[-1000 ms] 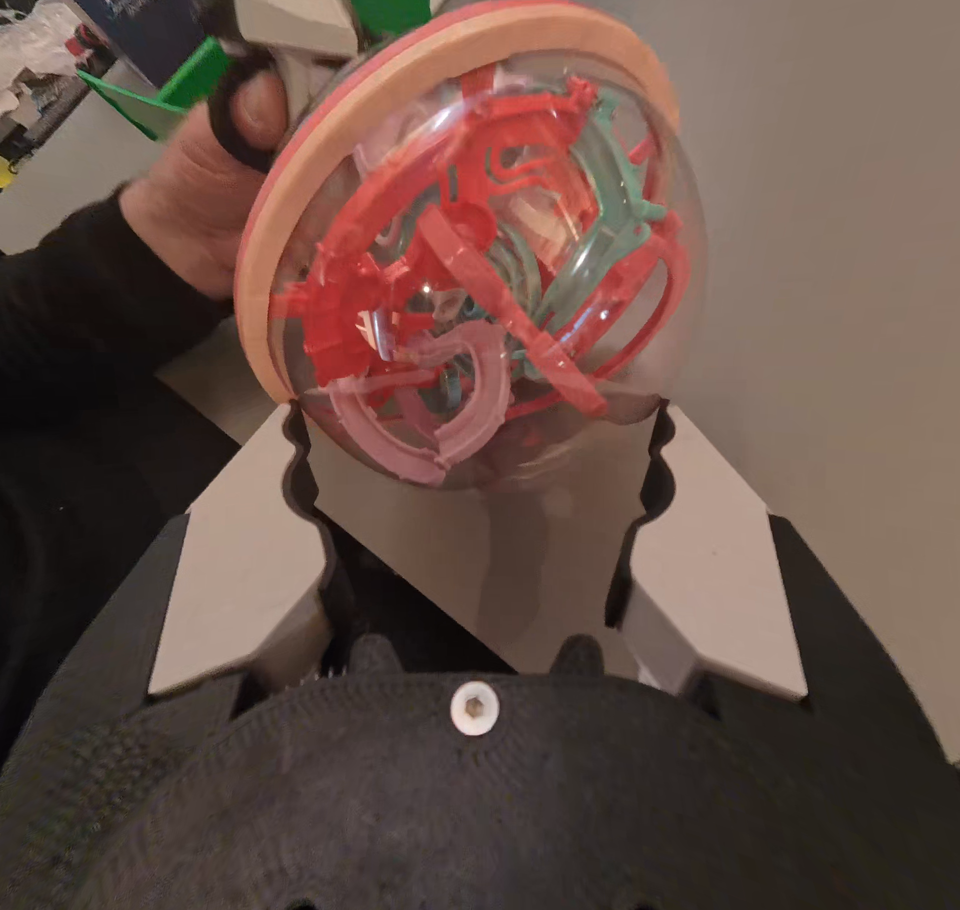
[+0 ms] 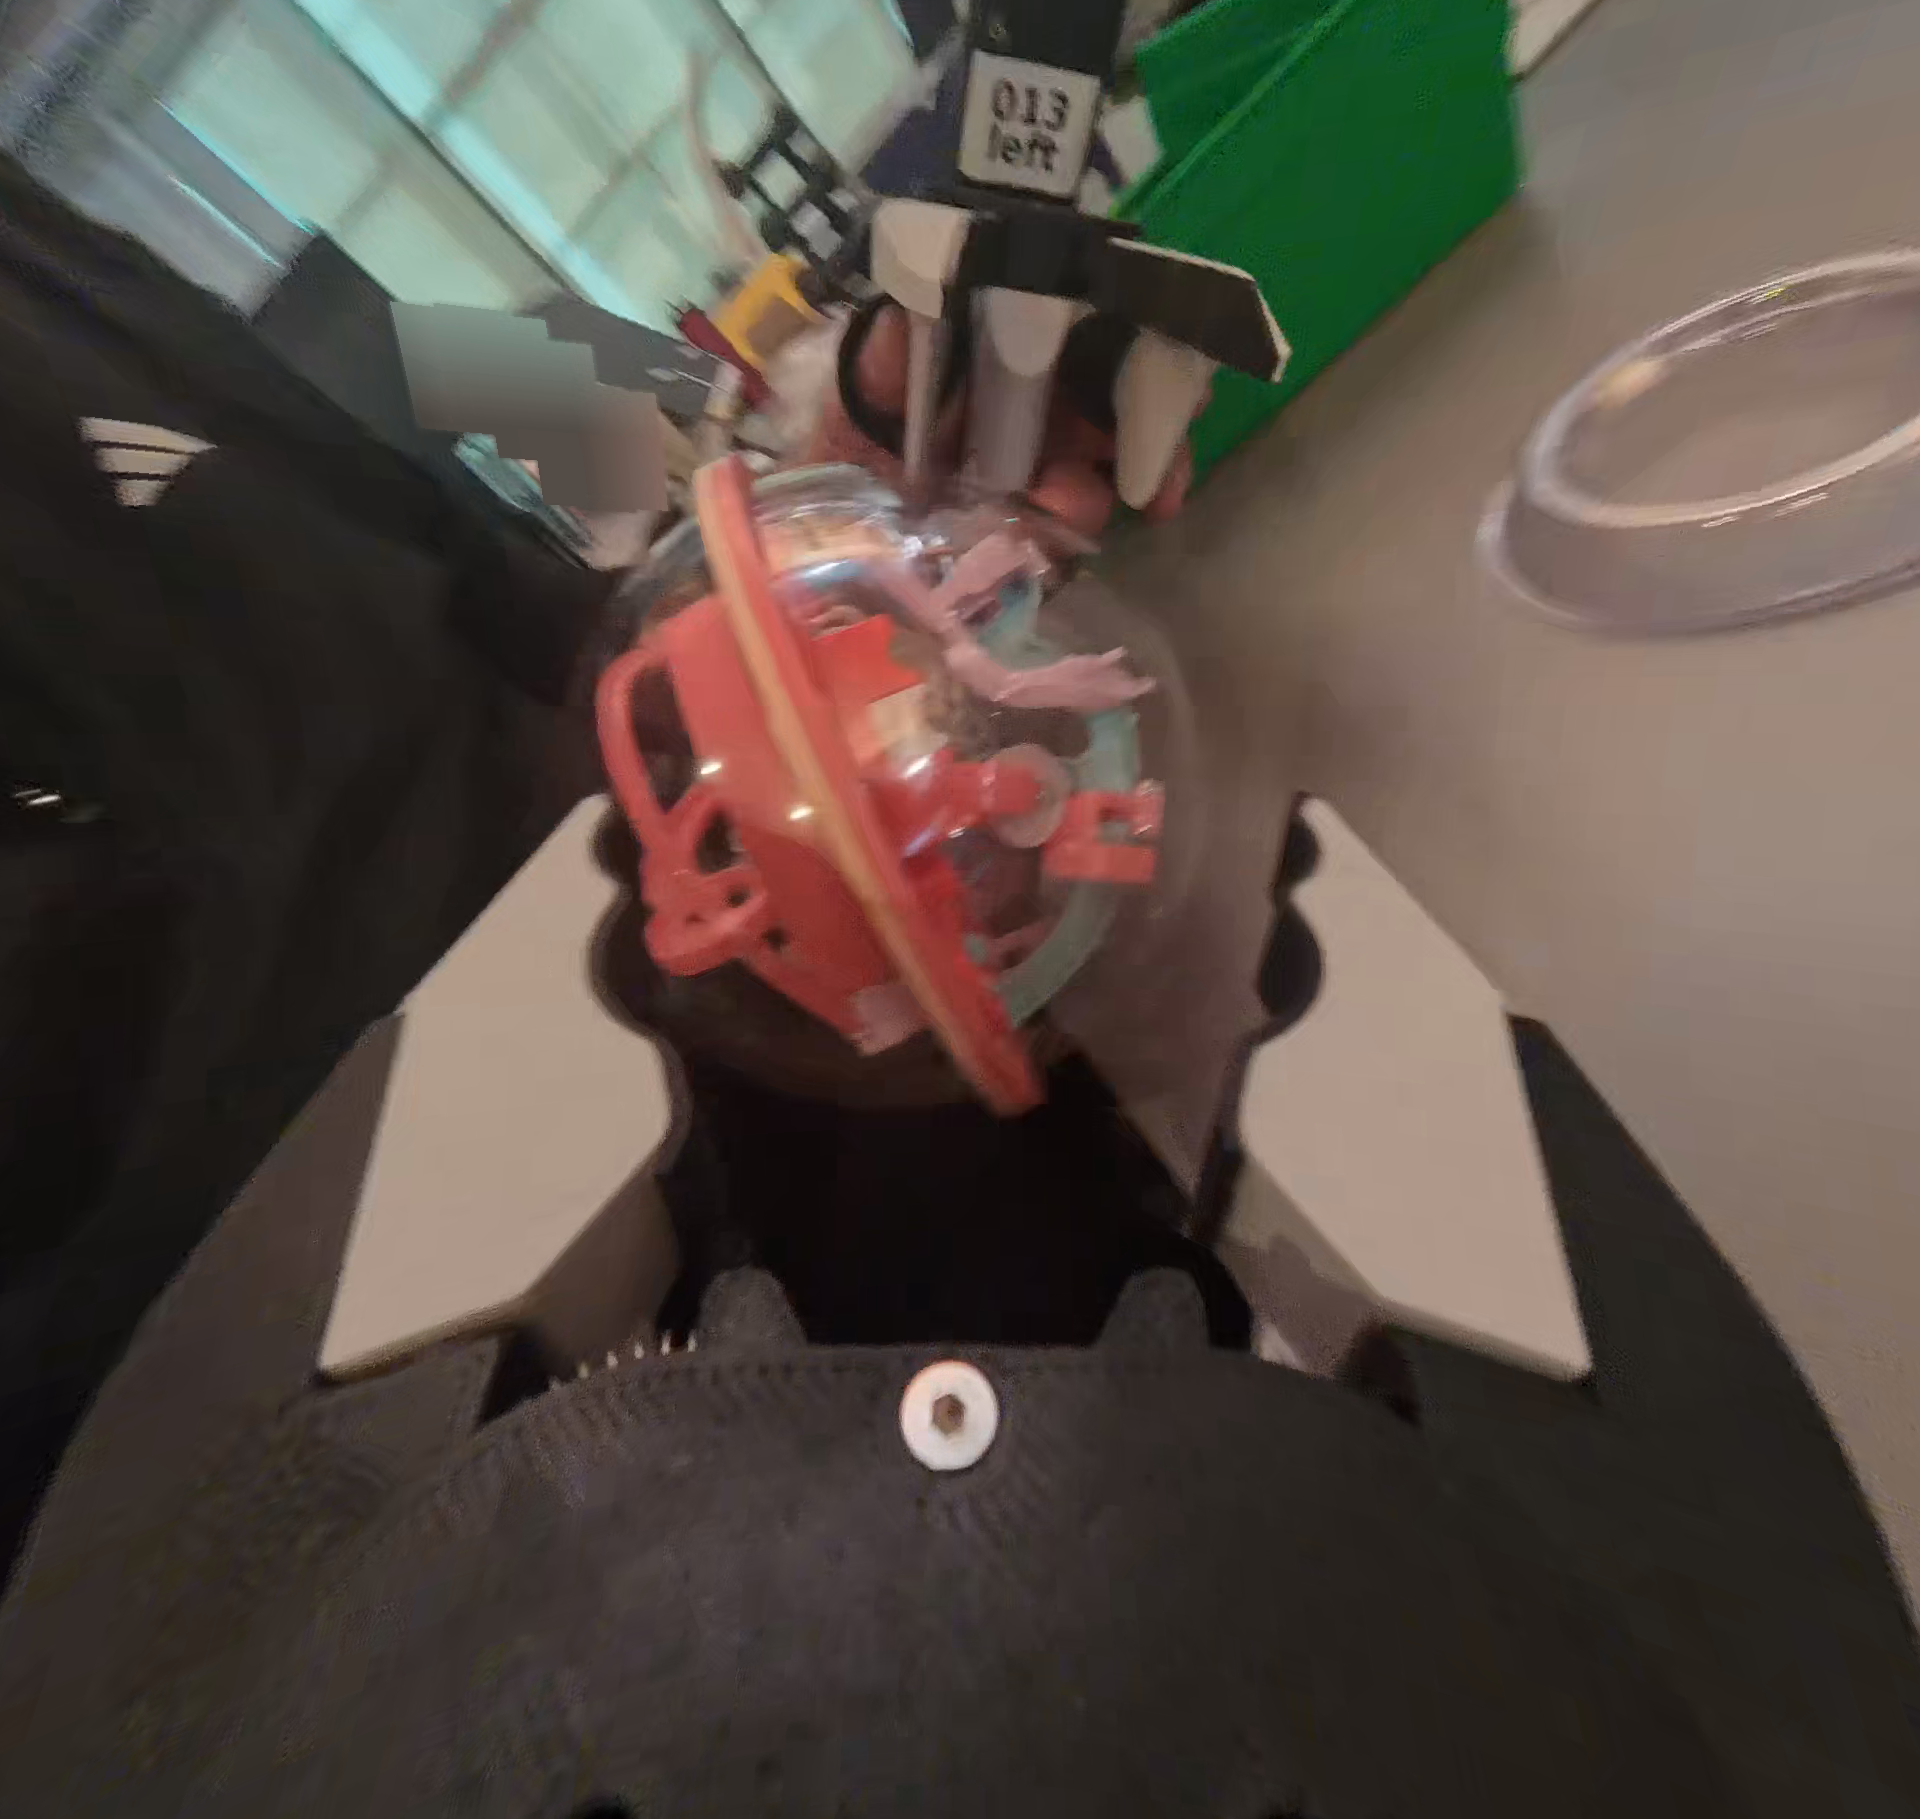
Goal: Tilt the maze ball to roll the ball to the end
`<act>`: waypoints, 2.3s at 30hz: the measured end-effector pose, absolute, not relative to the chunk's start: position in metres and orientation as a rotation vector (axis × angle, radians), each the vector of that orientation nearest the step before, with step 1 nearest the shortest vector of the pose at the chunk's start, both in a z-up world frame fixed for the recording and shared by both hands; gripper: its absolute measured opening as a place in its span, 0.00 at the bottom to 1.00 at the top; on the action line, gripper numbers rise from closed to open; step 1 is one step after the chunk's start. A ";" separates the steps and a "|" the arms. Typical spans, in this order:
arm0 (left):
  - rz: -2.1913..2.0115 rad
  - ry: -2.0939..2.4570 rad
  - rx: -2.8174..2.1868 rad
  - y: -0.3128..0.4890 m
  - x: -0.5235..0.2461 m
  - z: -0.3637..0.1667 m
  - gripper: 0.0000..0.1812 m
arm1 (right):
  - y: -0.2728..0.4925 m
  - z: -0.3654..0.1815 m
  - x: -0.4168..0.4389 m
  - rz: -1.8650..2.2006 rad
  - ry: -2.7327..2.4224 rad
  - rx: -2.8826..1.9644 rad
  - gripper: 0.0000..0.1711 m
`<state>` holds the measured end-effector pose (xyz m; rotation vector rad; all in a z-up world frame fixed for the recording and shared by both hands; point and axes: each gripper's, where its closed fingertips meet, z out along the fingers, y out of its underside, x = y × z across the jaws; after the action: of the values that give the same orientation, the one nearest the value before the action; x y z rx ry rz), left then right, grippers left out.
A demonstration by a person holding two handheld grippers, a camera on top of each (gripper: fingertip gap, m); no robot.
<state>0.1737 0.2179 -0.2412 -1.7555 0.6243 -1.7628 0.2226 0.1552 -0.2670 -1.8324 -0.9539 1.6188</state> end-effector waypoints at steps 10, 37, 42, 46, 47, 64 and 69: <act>-1.849 0.409 -1.725 0.151 0.144 -0.234 0.32 | 0.122 -0.243 0.207 1.735 -0.775 -1.512 0.06; -1.346 0.075 -1.402 0.367 0.109 -0.188 0.29 | 0.359 -0.171 0.174 1.594 -0.734 -1.210 0.25; -1.525 0.030 -1.438 0.377 0.132 -0.197 0.27 | 0.359 -0.181 0.195 1.564 -0.665 -1.414 0.25; -1.759 -0.002 -1.488 0.374 0.180 -0.211 0.28 | 0.352 -0.186 0.239 1.536 -0.516 -1.551 0.22; -1.836 0.006 -1.499 0.374 0.194 -0.215 0.28 | 0.348 -0.186 0.250 1.529 -0.486 -1.564 0.21; -1.597 0.681 -1.509 0.241 0.209 -0.203 0.57 | 0.214 -0.208 0.337 0.982 -0.581 -1.591 0.81; -1.252 1.160 -1.410 0.197 0.237 -0.225 0.75 | 0.197 -0.248 0.303 0.817 -0.973 -1.559 0.87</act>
<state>0.2374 0.1975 -0.2245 -1.4097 1.1599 -1.2517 0.3031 0.1974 -0.2482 -1.5594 -0.9726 0.8169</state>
